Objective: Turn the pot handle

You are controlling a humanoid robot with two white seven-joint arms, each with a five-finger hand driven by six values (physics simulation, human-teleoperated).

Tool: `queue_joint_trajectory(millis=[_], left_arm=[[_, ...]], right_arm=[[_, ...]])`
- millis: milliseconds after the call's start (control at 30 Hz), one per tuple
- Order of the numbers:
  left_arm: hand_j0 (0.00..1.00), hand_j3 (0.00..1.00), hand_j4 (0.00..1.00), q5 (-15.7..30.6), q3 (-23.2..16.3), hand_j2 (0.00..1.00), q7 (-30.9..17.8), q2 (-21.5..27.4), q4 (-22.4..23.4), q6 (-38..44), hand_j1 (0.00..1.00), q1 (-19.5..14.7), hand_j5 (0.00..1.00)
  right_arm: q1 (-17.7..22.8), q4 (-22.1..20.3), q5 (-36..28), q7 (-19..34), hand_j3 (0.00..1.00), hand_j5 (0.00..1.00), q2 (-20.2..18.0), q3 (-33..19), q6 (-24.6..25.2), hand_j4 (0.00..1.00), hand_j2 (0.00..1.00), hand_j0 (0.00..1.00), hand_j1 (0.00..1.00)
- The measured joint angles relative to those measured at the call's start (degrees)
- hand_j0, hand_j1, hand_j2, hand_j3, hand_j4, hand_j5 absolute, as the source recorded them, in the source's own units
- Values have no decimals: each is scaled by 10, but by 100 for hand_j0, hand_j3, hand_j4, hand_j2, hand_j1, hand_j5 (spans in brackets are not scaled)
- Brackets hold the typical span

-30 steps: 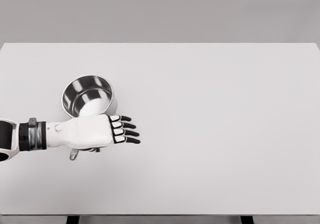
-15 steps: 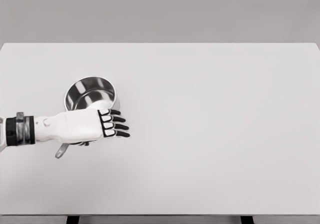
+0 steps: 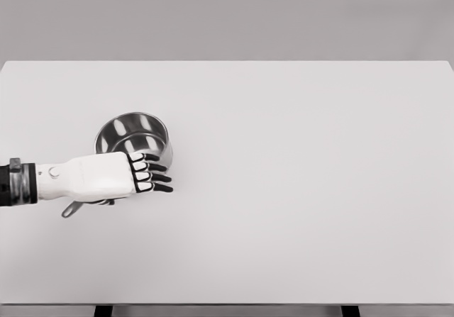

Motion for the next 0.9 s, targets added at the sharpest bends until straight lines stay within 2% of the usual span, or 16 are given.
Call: queue_joint_trajectory(millis=[367,600,800,900], left_arm=[[100,100,100,5,2,100,2,10,0,0,100,0,100],[100,100,100,43,7,100,14,11,0,0,100,-11,100],[100,100,100,83,5,100,19,25,0,0,100,-5,100],[100,100,100,100,5,100,40,35,-1,0,100,-4,100]], right_arm=[[0,0,0,0,100,100,0,0,0,100,100,100,100],[0,0,0,0,100,100,0,0,0,100,100,100,100],[0,0,0,0,100,100,0,0,0,100,100,100,100],[0,0,0,0,100,100,0,0,0,100,100,100,100]])
